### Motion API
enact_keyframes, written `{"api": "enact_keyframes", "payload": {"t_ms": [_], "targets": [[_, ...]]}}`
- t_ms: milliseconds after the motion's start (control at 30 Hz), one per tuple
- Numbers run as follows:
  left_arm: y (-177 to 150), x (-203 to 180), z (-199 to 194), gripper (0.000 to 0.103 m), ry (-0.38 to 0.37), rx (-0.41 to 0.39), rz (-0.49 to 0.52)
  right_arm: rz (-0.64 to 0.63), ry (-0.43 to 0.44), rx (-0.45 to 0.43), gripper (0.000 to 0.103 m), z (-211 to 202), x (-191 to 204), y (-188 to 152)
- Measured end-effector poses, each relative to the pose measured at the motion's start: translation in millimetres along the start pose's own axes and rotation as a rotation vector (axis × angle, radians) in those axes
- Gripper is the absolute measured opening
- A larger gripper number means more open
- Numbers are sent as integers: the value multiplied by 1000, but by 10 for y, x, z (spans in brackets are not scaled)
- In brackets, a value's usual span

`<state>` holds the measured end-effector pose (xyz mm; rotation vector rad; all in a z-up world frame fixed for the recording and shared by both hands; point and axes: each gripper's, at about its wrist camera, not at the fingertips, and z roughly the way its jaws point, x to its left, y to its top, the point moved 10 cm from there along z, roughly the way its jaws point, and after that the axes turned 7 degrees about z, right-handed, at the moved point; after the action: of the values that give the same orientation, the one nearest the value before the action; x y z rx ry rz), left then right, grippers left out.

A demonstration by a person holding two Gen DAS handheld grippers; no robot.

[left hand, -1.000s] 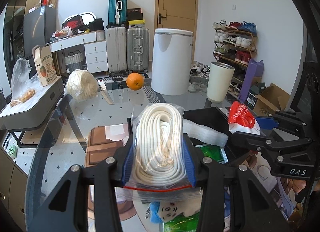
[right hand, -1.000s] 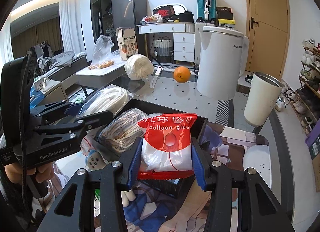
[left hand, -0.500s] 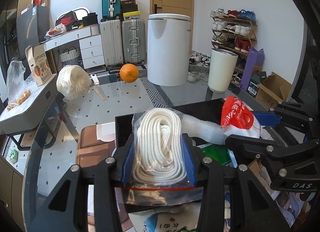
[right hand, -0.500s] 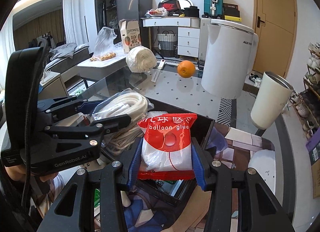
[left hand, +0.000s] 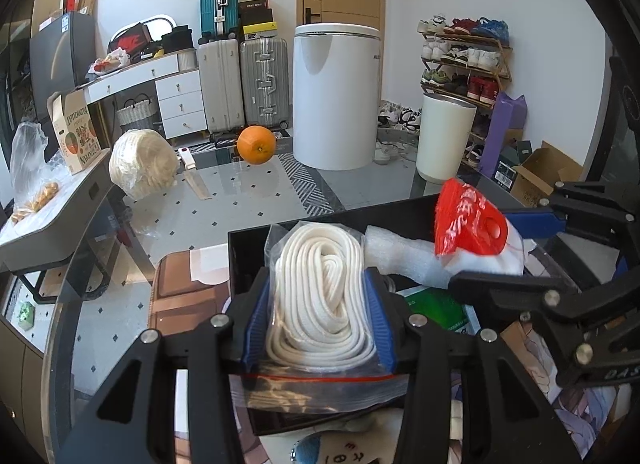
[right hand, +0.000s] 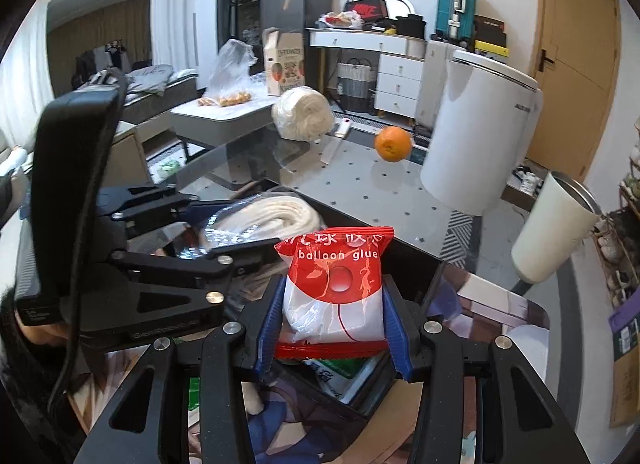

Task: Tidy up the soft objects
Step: 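Lower both held items into the box and open both grippers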

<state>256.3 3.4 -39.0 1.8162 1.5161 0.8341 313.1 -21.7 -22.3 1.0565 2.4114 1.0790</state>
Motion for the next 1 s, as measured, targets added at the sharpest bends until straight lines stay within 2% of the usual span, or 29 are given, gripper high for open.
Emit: {"api": "enact_keyframes", "payload": {"t_ms": [167,300,333,367,500,533,633,833,1000], "targets": [[3,25,-36,52,7,-1,-12,-24,26,25,46,91,45,-1],[8,40,-92,55,16,-6,-8,-47,10,32,47,144,36,20],[14,48,-113,59,17,-9,-8,-51,14,38,48,151,51,16],[16,49,-135,67,16,-11,-7,-54,18,42,50,156,69,15],[25,88,-235,71,30,-34,-16,-61,7,15,68,51,39,29],[17,97,-256,74,25,-36,-21,-59,5,7,69,21,23,31],[1,137,-310,78,41,-49,-26,-46,-16,-6,71,-39,-52,18],[-77,233,-311,80,48,-40,-53,-21,-76,20,71,60,-187,-33],[-153,265,-269,85,43,-27,-61,5,-79,11,73,51,-211,-61]]}}
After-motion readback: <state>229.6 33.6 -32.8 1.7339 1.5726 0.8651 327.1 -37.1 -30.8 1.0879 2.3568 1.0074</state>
